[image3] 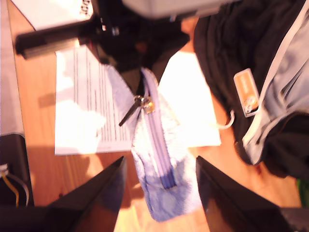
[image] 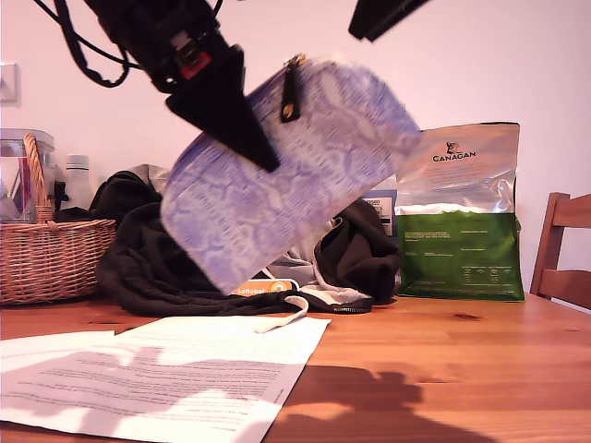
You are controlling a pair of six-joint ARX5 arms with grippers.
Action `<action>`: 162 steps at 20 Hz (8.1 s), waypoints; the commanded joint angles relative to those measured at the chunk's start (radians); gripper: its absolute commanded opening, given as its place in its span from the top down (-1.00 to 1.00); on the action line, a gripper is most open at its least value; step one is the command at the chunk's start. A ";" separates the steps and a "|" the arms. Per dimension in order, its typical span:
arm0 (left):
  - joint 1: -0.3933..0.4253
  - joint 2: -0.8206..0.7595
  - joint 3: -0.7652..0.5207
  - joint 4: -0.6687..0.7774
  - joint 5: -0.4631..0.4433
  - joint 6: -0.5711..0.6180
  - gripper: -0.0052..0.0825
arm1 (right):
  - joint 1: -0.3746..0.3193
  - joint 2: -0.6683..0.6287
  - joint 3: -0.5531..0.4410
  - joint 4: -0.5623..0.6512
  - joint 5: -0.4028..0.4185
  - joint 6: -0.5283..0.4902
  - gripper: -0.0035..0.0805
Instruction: Open the zipper in the zip bag in front of you
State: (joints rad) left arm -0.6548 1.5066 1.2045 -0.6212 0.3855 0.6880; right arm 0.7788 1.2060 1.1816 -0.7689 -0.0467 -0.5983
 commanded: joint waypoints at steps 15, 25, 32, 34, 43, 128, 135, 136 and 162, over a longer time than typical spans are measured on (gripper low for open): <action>-0.035 -0.049 0.015 -0.007 0.013 0.073 0.93 | -0.002 0.088 -0.018 0.096 0.083 -0.057 -0.19; -0.014 -0.054 0.015 0.001 -0.014 0.071 0.41 | -0.003 0.088 -0.018 0.075 0.071 0.034 0.94; 0.007 -0.142 0.022 0.030 -0.105 0.023 0.22 | -0.034 0.089 -0.018 0.067 -0.005 0.222 0.94; 0.007 -0.190 0.023 0.030 -0.109 -0.048 0.22 | -0.048 0.089 -0.018 0.069 -0.006 0.237 0.94; 0.045 -0.291 -0.099 0.091 0.077 -0.478 0.93 | -0.093 0.089 -0.018 0.105 -0.030 0.301 0.94; 0.174 -0.237 -0.684 1.188 0.258 -1.101 0.93 | -0.138 0.089 -0.018 0.177 0.039 -0.292 0.94; 0.228 -0.237 -0.684 1.061 0.252 -1.011 0.93 | -0.248 0.070 -0.018 0.196 -0.203 -0.210 0.94; 0.238 -0.237 -0.684 1.052 0.252 -0.994 0.93 | -0.266 0.063 -0.018 0.196 -0.223 -0.209 0.94; 0.303 -0.332 -0.659 1.056 0.310 -0.892 0.95 | -0.403 -0.013 -0.018 0.187 -0.523 0.016 0.94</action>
State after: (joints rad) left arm -0.3611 1.2224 0.5312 0.4221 0.6899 -0.2092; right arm 0.3691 1.1820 1.1690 -0.5930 -0.5655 -0.5964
